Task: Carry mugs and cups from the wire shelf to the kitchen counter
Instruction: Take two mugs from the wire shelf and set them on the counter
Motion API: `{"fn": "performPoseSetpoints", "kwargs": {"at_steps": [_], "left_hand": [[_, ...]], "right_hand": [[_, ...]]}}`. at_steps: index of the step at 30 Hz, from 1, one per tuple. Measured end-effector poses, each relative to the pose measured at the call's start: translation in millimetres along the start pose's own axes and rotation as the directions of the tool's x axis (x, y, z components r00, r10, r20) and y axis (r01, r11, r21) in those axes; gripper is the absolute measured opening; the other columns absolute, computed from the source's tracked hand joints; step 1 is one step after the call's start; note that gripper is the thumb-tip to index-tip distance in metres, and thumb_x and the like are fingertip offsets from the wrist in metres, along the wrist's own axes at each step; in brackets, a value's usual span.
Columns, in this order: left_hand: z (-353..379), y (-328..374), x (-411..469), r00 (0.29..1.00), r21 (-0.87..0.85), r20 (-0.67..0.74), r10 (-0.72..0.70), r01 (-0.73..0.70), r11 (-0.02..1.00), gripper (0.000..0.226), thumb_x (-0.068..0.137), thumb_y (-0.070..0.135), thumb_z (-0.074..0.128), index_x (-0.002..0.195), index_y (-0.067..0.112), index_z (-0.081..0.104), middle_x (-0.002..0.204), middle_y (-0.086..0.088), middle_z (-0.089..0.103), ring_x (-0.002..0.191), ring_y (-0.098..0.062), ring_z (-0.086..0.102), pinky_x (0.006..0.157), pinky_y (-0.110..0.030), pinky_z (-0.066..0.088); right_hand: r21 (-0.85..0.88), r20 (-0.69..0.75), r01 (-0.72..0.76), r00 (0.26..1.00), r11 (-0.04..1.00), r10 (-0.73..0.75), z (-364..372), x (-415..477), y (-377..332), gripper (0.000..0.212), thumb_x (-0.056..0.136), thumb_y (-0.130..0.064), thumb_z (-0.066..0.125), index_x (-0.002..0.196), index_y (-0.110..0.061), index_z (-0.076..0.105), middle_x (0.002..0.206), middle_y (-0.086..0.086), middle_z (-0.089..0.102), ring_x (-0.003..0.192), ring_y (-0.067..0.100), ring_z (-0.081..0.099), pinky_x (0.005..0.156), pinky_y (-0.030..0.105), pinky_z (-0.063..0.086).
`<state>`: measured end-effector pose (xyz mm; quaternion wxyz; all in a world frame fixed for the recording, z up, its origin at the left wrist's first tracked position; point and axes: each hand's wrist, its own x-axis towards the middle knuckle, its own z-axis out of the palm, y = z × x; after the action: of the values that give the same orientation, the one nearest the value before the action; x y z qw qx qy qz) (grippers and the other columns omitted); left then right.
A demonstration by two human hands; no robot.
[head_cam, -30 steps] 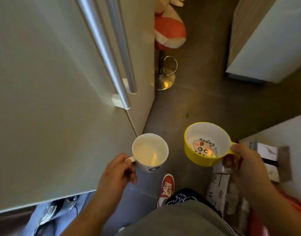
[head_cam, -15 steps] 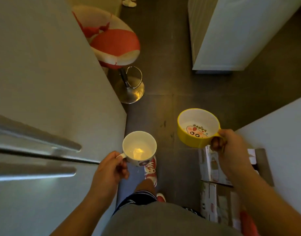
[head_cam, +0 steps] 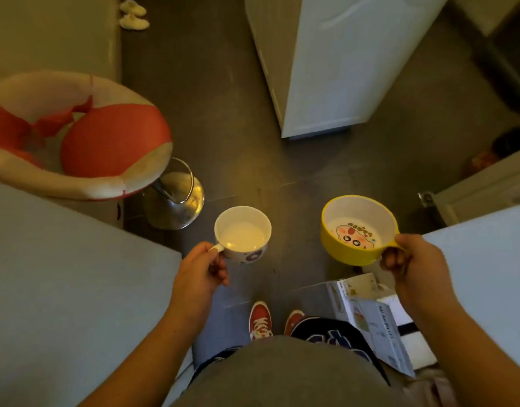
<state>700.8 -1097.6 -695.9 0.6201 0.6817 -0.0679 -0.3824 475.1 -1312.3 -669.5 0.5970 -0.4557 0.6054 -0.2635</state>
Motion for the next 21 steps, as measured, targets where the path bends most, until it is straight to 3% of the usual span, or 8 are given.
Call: {"fn": "performPoseSetpoints", "kwargs": {"at_steps": [4,9,15,21], "left_hand": [[50,40,72,0.991,-0.011,0.136,0.008,-0.007,1.0,0.053,0.1,0.012,0.04,0.055,0.028,0.063,0.057,-0.001,0.057,0.055,-0.014,0.052,0.055,-0.03,0.045],[136,83,165,0.965,-0.02,0.263,0.015,-0.01,1.0,0.055,0.098,0.005,0.036,0.052,0.025,0.058,0.053,0.001,0.054,0.05,-0.011,0.05,0.047,-0.022,0.044],[214,128,257,0.948,0.038,0.316,-0.036,0.025,0.999,0.05,0.097,0.006,0.037,0.053,0.022,0.055,0.055,-0.002,0.054,0.05,-0.014,0.049,0.05,-0.027,0.042],[248,156,338,0.949,0.043,0.31,-0.061,0.05,0.998,0.049,0.099,0.006,0.033,0.055,0.017,0.054,0.053,-0.004,0.055,0.047,-0.017,0.049,0.054,-0.037,0.035]], "right_hand": [[0.047,-0.129,-0.012,0.992,0.999,0.018,-19,37,-19,0.048,0.094,-0.012,0.042,0.047,-0.011,0.046,0.039,0.002,0.047,0.053,0.024,0.042,0.061,0.038,0.04],[0.136,-0.271,-0.052,0.959,0.989,0.088,-36,98,-28,0.048,0.096,-0.011,0.041,0.048,-0.011,0.044,0.039,0.002,0.045,0.053,0.024,0.041,0.061,0.038,0.041],[0.211,-0.237,-0.068,0.964,0.975,0.119,-32,188,-60,0.059,0.094,-0.012,0.039,0.036,-0.017,0.044,0.039,0.0,0.042,0.056,0.024,0.038,0.064,0.04,0.038],[0.299,-0.195,0.03,0.98,0.954,0.03,-6,283,-121,0.053,0.091,-0.008,0.041,0.039,-0.019,0.039,0.04,0.002,0.041,0.046,0.016,0.041,0.059,0.037,0.033]]}}
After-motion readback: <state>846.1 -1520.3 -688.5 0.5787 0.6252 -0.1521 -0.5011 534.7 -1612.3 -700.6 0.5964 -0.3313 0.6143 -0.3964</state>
